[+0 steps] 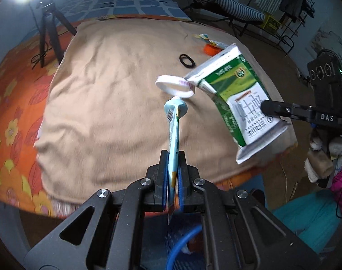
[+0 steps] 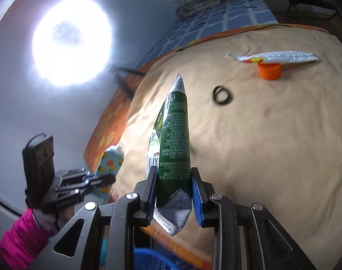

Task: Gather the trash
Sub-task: 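Carry the blue tube and milk carton with both tools over the blue basket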

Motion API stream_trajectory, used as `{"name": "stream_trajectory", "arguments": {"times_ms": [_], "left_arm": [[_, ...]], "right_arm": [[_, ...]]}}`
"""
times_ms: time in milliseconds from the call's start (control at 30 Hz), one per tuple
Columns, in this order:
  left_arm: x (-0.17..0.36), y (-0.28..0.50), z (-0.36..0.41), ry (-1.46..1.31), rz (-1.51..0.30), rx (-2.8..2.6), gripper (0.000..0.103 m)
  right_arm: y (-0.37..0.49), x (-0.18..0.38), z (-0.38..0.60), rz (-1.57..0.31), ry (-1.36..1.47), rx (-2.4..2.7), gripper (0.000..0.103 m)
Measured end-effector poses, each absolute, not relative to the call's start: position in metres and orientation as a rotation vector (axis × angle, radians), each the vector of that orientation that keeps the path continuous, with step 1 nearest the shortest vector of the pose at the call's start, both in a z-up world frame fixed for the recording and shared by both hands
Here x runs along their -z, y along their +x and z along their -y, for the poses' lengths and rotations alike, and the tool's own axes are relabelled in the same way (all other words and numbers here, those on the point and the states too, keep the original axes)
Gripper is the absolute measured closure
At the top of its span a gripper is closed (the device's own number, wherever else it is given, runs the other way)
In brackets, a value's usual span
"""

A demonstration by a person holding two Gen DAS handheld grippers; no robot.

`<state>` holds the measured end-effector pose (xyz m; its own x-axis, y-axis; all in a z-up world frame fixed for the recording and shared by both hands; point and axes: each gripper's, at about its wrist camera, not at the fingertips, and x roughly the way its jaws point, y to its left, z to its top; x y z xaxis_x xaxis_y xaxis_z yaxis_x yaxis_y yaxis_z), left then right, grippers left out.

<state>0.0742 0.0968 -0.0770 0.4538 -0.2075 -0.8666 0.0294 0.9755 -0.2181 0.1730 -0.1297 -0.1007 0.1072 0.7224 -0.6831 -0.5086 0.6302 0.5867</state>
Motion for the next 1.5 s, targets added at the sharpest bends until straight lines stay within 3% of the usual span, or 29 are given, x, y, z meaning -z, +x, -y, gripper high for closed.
{"name": "stream_trajectory", "arguments": {"times_ms": [500,1500], "left_arm": [[0.076,-0.005,-0.083,-0.207,-1.101,0.169,0.098],[0.165,-0.088,-0.011,-0.141,-1.378,0.308,0.098]], "right_arm": [[0.061,0.081,0.167,-1.152,0.167,-1.0,0.076],[-0.046,0.203,0.116,-1.471,-0.252,-1.11,0.075]]}}
